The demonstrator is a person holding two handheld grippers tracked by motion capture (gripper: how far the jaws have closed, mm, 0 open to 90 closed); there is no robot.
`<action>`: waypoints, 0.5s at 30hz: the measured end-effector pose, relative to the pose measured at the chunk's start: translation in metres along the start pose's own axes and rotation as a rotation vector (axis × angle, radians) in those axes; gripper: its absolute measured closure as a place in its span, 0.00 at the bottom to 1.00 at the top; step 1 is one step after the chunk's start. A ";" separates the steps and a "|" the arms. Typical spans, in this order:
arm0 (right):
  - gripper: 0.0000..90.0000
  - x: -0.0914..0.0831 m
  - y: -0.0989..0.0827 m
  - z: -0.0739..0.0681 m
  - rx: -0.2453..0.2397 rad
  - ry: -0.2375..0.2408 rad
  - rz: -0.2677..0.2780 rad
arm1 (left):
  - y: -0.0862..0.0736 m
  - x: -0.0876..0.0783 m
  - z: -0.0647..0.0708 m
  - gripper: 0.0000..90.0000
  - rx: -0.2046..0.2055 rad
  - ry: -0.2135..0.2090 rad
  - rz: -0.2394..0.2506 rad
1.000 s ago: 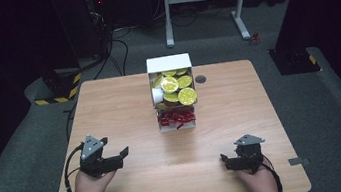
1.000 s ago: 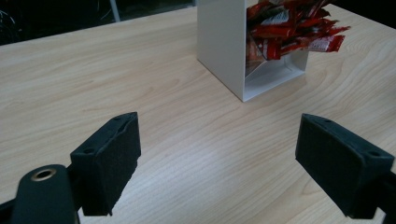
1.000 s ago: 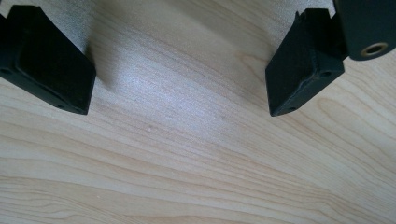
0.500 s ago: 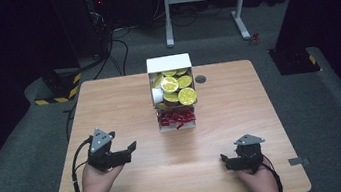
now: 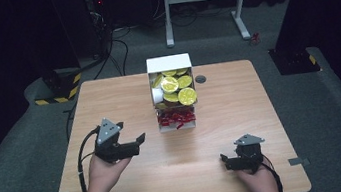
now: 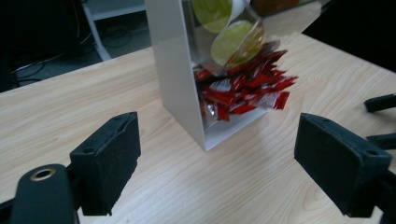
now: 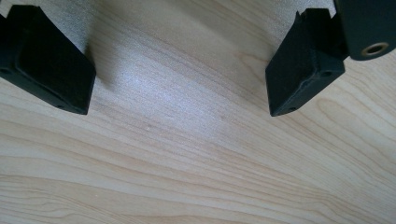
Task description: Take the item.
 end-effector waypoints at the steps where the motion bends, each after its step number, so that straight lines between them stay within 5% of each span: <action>1: 0.09 0.000 0.000 0.000 -0.006 0.001 0.003 | 0.002 0.001 0.000 0.17 0.004 -0.002 0.002; 15: 0.09 0.000 0.000 0.000 -0.006 0.001 0.003 | 0.023 0.012 0.001 0.17 -0.012 -0.037 0.029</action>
Point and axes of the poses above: each handheld gripper's, and its own axes: x roughly forward along the jaws, y roughly out of its top, z roughly to its right, the point moved 2 cm from there along x, roughly forward along the jaws, and after that the axes turned 9 degrees about -y, right-handed, at the moved point
